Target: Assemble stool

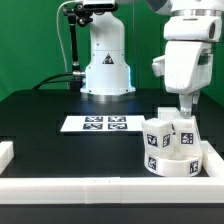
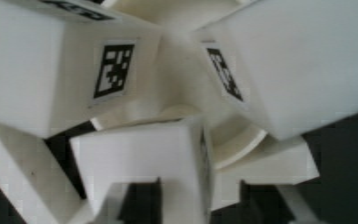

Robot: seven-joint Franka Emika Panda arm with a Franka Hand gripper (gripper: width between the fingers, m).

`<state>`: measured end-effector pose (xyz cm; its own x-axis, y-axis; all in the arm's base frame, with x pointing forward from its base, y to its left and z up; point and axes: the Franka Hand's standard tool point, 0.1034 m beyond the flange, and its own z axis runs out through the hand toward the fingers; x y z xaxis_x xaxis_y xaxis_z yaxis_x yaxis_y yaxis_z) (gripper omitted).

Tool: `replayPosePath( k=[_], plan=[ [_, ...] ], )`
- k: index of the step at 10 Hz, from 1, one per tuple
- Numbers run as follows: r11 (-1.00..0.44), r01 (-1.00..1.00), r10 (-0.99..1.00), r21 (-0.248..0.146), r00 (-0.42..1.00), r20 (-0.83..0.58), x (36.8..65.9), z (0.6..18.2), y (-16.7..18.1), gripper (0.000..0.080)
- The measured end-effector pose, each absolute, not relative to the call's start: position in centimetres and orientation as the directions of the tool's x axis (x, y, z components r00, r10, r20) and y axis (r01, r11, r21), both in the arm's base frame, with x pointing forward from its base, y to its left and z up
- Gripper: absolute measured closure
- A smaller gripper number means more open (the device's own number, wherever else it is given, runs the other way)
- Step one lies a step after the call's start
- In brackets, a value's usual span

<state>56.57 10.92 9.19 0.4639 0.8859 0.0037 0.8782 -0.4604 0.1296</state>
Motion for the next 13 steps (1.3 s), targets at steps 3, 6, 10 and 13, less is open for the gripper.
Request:
replayPosePath(
  k=[3,6,10,13],
  plan=[
    [-0.462,0.878,0.885,0.128,0.465,0.001,57.4,9.8,10.8,0.0296],
    [-0.455,0.882,0.888,0.123,0.459,-0.008,57.6,9.4,10.7,0.0158],
    [-0.452,0.884,0.889,0.117,0.457,-0.018,57.7,8.6,10.4,0.0151],
    [-0.458,0.881,0.886,0.117,0.463,-0.018,57.7,8.6,10.3,0.0238]
  ],
)
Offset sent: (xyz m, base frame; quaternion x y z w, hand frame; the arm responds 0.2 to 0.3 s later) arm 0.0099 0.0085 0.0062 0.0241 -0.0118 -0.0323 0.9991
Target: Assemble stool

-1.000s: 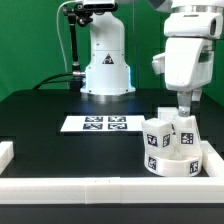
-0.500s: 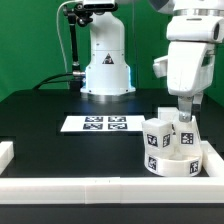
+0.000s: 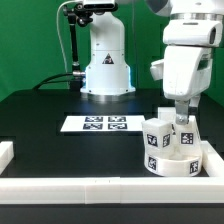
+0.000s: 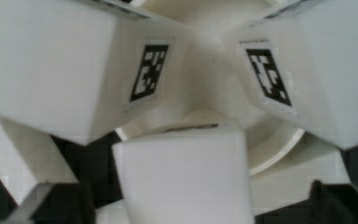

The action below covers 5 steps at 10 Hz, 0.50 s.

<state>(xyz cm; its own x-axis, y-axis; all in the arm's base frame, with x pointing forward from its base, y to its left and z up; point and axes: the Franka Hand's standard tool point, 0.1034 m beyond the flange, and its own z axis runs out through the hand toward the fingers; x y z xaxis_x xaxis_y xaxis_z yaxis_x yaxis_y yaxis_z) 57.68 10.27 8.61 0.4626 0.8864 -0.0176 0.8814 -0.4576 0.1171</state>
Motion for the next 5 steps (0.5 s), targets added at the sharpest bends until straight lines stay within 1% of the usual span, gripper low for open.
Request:
replayPosePath(
  k=[1,2,3,5],
  plan=[
    [-0.459,0.881,0.886,0.117,0.463,-0.018,57.69,8.61,10.24,0.0435],
    [-0.459,0.880,0.885,0.118,0.464,-0.017,57.70,8.62,10.22,0.0435],
    [-0.468,0.876,0.881,0.117,0.473,-0.016,57.70,8.62,10.22,0.0466],
    [-0.482,0.868,0.873,0.118,0.487,-0.014,57.71,8.62,10.20,0.0466]
  ],
)
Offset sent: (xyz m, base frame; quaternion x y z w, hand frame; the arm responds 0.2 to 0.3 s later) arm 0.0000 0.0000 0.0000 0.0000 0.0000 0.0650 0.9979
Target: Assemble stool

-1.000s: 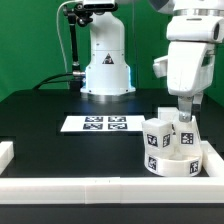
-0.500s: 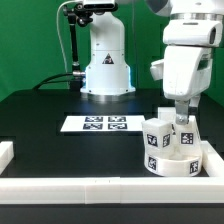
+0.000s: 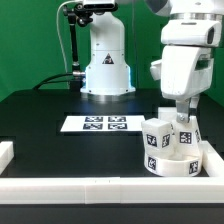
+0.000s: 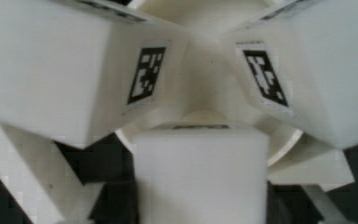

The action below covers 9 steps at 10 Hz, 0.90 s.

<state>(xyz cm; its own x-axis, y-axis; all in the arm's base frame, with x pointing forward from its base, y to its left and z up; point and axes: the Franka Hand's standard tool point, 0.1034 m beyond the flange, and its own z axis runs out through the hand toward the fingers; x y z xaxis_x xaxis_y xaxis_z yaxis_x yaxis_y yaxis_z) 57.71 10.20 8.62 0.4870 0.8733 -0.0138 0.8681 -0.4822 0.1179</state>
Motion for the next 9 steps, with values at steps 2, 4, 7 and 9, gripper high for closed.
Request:
replayPosePath(
  k=[2,4,7,9],
  plan=[
    [-0.598,0.793,0.799,0.117,0.602,0.004,57.70,8.62,10.23,0.0466],
    [-0.682,0.722,0.728,0.116,0.686,0.017,57.70,8.62,10.23,0.0466],
    [-0.834,0.540,0.547,0.109,0.836,0.043,57.69,8.61,10.23,0.0465],
    [-0.930,0.355,0.361,0.094,0.931,0.061,57.56,8.56,10.41,0.0465]
  ],
)
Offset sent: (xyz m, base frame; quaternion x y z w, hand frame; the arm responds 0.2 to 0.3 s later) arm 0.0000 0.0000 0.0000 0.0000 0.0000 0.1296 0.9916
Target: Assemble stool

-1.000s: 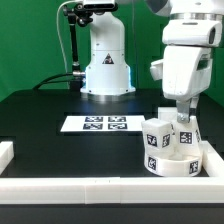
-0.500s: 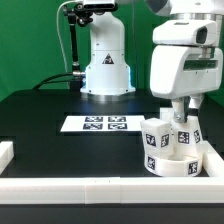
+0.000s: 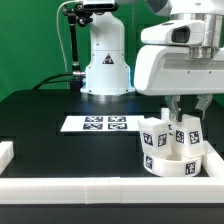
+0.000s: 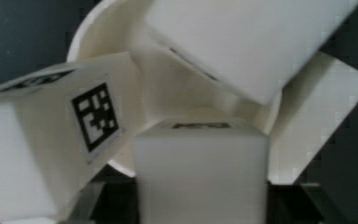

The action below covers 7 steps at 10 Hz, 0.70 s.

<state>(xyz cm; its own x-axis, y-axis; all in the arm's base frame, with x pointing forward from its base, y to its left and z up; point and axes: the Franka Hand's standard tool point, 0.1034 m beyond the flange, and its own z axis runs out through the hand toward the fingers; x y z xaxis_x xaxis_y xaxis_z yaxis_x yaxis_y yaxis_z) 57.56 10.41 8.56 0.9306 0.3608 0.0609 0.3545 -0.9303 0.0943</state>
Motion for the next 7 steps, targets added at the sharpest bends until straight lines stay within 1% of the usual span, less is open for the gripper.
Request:
replayPosePath(
  k=[1,3,5,7],
  plan=[
    [-0.976,0.203,0.208,0.077,0.976,0.066,57.37,8.53,10.69,0.0465],
    [-0.998,-0.018,-0.014,0.054,0.997,0.076,57.20,8.49,11.21,0.0465],
    [-0.979,-0.205,-0.203,0.017,0.976,0.079,57.19,8.51,11.50,0.0465],
    [-0.947,-0.321,-0.320,-0.002,0.944,0.077,57.19,8.53,11.63,0.0465]
  ],
)
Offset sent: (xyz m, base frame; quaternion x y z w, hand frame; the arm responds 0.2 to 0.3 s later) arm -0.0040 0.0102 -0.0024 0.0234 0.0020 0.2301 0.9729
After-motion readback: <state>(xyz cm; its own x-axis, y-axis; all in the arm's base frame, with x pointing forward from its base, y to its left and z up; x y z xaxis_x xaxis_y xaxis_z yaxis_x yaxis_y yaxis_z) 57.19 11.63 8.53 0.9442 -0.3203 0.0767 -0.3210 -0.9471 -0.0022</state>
